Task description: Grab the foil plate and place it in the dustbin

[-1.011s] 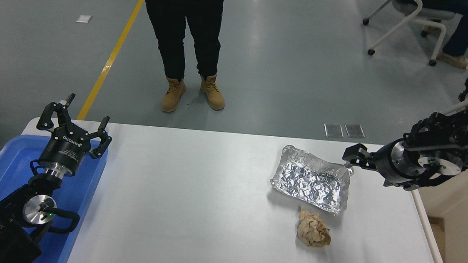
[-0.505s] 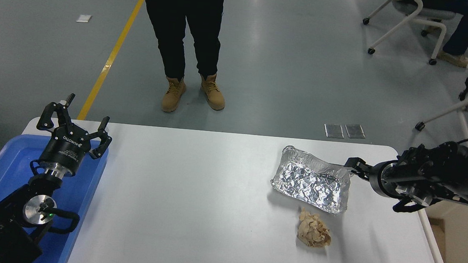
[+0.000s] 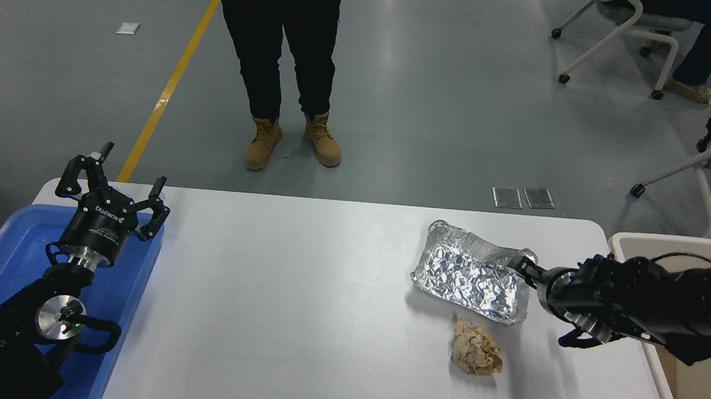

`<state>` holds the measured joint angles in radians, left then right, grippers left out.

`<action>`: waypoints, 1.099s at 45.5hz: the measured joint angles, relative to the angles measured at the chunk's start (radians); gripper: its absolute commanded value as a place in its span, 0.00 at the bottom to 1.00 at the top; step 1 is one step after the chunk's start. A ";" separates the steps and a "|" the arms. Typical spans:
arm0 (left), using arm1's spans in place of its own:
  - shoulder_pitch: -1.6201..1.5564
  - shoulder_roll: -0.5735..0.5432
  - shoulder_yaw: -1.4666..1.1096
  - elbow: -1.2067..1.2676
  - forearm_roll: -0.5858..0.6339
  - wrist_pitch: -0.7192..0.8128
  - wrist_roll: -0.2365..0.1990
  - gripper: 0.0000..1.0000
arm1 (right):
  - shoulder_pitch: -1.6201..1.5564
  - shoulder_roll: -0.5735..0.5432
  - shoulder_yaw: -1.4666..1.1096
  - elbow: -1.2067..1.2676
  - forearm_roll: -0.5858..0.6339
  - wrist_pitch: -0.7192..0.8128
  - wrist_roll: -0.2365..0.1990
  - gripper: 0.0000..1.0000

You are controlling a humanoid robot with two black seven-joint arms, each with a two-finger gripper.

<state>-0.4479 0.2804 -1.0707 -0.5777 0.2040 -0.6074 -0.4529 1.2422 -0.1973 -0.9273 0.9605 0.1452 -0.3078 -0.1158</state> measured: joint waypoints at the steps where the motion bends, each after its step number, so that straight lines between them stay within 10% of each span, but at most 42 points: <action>1: 0.000 0.000 0.000 0.000 0.000 0.000 0.000 0.98 | -0.005 0.004 0.002 -0.006 0.000 -0.001 0.000 0.87; 8: 0.000 0.000 0.000 0.000 0.000 0.000 0.000 0.98 | -0.037 0.023 0.011 -0.039 -0.003 -0.007 0.000 0.72; 15: 0.000 0.000 0.000 0.000 0.000 -0.001 0.000 0.98 | -0.057 0.032 0.015 -0.056 -0.009 -0.016 0.001 0.36; 38: 0.000 -0.001 0.000 0.000 0.000 -0.001 -0.001 0.98 | -0.083 0.044 0.019 -0.066 -0.014 -0.024 0.001 0.00; 50: 0.000 -0.001 0.000 0.000 0.000 0.000 -0.001 0.98 | -0.084 0.047 0.020 -0.064 -0.015 -0.025 0.001 0.00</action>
<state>-0.4479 0.2798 -1.0707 -0.5781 0.2044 -0.6079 -0.4535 1.1583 -0.1503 -0.9078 0.8968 0.1306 -0.3326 -0.1150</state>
